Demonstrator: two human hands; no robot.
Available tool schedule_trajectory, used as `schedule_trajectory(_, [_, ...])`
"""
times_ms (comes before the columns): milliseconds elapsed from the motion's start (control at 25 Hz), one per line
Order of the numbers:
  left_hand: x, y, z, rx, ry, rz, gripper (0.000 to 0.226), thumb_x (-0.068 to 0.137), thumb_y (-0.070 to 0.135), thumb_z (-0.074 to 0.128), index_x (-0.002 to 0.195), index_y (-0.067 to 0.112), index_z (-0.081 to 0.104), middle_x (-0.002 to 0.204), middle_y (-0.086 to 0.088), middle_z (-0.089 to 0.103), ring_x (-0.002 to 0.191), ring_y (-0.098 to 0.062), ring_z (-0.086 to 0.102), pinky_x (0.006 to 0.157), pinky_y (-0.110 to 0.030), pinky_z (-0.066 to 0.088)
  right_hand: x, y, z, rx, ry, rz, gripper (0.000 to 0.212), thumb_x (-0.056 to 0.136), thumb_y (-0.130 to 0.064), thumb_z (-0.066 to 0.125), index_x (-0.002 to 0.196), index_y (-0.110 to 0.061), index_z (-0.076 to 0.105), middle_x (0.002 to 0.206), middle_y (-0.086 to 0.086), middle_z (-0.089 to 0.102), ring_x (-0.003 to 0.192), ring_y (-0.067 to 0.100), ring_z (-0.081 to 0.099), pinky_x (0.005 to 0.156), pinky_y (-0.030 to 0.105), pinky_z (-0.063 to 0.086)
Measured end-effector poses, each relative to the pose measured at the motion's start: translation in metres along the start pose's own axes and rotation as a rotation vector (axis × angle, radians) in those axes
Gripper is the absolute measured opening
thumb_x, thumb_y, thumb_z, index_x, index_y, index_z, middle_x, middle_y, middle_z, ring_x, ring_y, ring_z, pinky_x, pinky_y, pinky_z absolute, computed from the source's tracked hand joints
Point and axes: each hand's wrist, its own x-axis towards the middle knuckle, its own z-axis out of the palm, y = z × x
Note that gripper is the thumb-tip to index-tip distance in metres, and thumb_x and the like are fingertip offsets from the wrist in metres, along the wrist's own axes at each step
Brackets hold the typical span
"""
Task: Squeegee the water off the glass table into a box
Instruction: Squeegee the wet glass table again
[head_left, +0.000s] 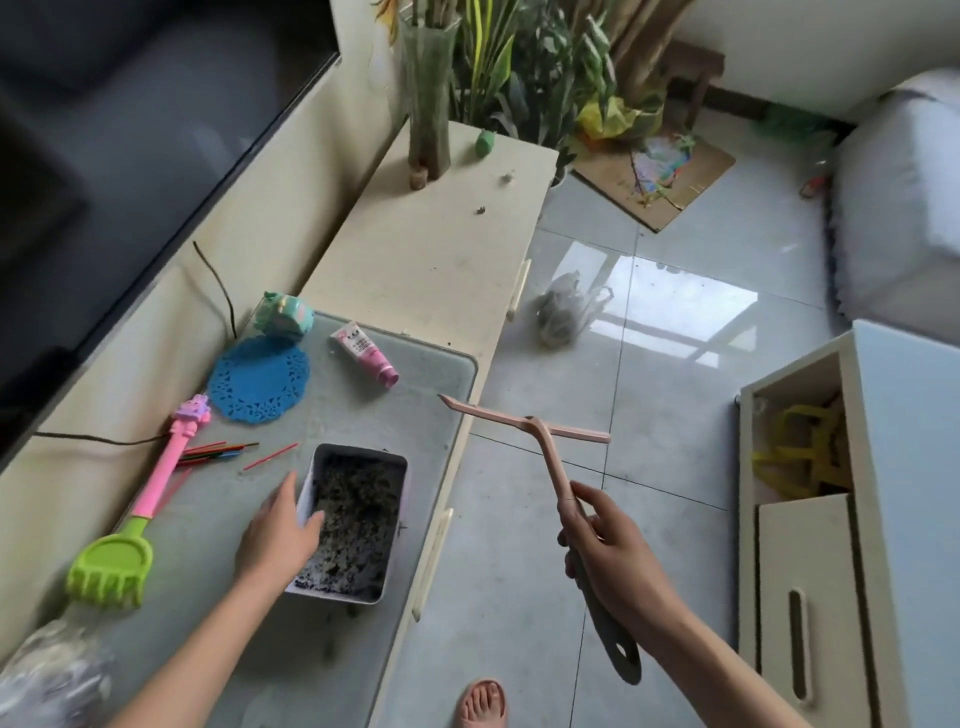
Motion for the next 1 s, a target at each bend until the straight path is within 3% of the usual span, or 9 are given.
schedule_trajectory(120, [-0.034,0.066,-0.009,-0.014,0.057,0.221,0.058,0.092,0.013,0.056,0.146,0.009,0.034,0.149,-0.013,0.038,0.133,-0.032,0.039,0.106,-0.04,0.034,-0.022,-0.004,-0.04,0.036,0.046,-0.014,0.021,0.098,-0.027,0.049,0.117,-0.025,0.055,0.075,0.002,0.056,0.052,0.008,0.052,0.057,0.025,0.044])
schedule_trajectory(360, [-0.121,0.218,0.019,-0.058,-0.138,0.511,0.042,0.091,0.01,0.053,0.133,0.013,0.053,0.127,-0.008,0.061,0.113,-0.024,0.059,0.099,-0.034,0.044,-0.071,0.004,-0.152,0.058,0.177,-0.047,0.027,0.098,-0.023,0.049,0.124,-0.018,0.052,0.077,0.003,0.056,0.061,0.014,0.051,0.056,0.026,0.045])
schedule_trajectory(480, [-0.176,0.28,0.049,-0.003,-0.236,0.597,0.036,0.092,0.015,0.052,0.127,0.019,0.057,0.117,-0.002,0.066,0.103,-0.02,0.062,0.091,-0.031,0.047,-0.103,0.028,-0.223,0.015,0.266,-0.058,0.035,0.093,-0.024,0.057,0.127,-0.023,0.047,0.084,-0.002,0.057,0.065,0.012,0.054,0.055,0.02,0.045])
schedule_trajectory(520, [-0.214,0.315,0.079,0.053,-0.286,0.652,0.035,0.091,0.016,0.051,0.125,0.021,0.058,0.114,0.0,0.067,0.102,-0.019,0.062,0.089,-0.032,0.049,-0.133,0.054,-0.268,0.03,0.352,-0.049,0.04,0.091,-0.025,0.06,0.129,-0.024,0.046,0.089,-0.003,0.057,0.068,0.011,0.056,0.058,0.02,0.046])
schedule_trajectory(680, [-0.272,0.364,0.121,0.109,-0.33,0.726,0.033,0.089,0.017,0.052,0.121,0.024,0.061,0.107,0.001,0.07,0.1,-0.02,0.063,0.09,-0.036,0.05,-0.171,0.102,-0.335,0.023,0.452,-0.018,0.049,0.088,-0.025,0.064,0.134,-0.023,0.045,0.105,-0.002,0.057,0.085,0.016,0.056,0.082,0.035,0.052])
schedule_trajectory(880, [-0.396,0.444,0.235,0.272,-0.483,0.877,0.031,0.09,0.016,0.054,0.119,0.021,0.063,0.098,-0.001,0.07,0.086,-0.021,0.067,0.079,-0.029,0.05,-0.269,0.219,-0.444,0.125,0.596,0.124,0.048,0.089,-0.026,0.062,0.133,-0.025,0.044,0.096,-0.006,0.054,0.078,0.016,0.055,0.077,0.032,0.048])
schedule_trajectory(1000, [-0.458,0.476,0.304,0.384,-0.559,0.962,0.031,0.091,0.014,0.054,0.12,0.017,0.064,0.098,-0.008,0.071,0.09,-0.026,0.066,0.083,-0.032,0.05,-0.322,0.286,-0.485,0.18,0.668,0.202,0.046,0.089,-0.024,0.062,0.132,-0.023,0.044,0.099,-0.004,0.054,0.079,0.015,0.054,0.077,0.032,0.049])
